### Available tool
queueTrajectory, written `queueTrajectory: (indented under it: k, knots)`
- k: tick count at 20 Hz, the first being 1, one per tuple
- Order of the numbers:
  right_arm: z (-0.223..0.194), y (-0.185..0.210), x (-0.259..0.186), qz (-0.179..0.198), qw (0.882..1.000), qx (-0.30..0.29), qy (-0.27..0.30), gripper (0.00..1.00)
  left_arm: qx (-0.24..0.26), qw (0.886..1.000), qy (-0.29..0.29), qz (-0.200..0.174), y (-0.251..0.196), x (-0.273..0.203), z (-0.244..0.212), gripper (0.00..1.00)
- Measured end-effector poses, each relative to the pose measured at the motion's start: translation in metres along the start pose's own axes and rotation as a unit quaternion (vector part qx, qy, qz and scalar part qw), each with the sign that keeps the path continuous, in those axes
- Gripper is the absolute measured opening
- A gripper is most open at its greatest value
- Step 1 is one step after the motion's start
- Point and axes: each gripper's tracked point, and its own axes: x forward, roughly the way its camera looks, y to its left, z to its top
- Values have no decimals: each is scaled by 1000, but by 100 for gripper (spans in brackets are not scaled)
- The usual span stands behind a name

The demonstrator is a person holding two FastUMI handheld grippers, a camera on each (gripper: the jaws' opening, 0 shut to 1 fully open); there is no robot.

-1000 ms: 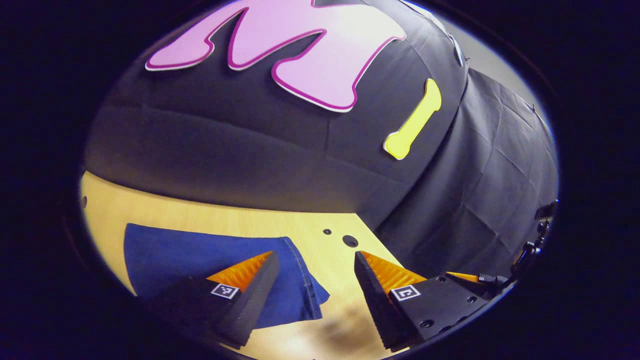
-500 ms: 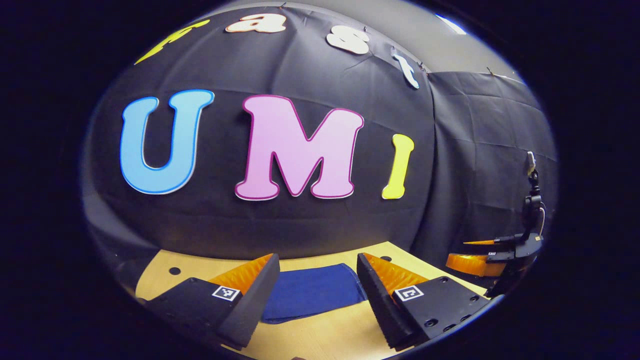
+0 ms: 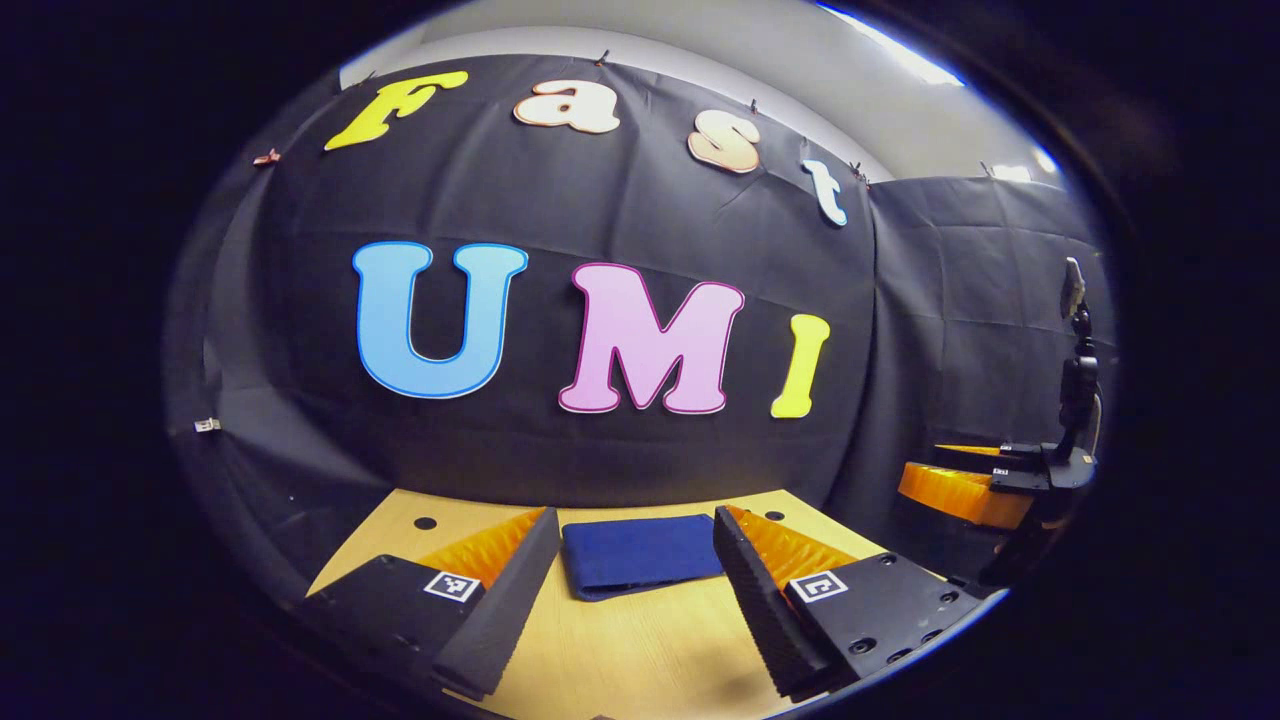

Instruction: Grasp the waist and the cuffs of the jeans and fold them to make the two legs overlap; first hold the waist and fold one-third of the jeans toward the cuffs, then hold the cuffs and fold the remaining one-third in the same direction to finish folding.

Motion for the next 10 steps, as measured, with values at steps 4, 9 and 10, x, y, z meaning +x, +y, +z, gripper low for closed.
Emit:
queueTrajectory:
  k: [4, 9, 10]
  knots:
    - [-15, 9, -23, 4, 1000, -3, 14, 96, 6, 1000, -4, 17, -2, -34, 2, 96]
    - [-14, 0, -11, 22, 999, 4, 24, 97, 1, 999, -7, 45, -25, -44, 12, 96]
    - [-8, -4, -7, 22, 1000, 2, 18, 97, -4, 999, -6, 47, -33, -45, 11, 96]
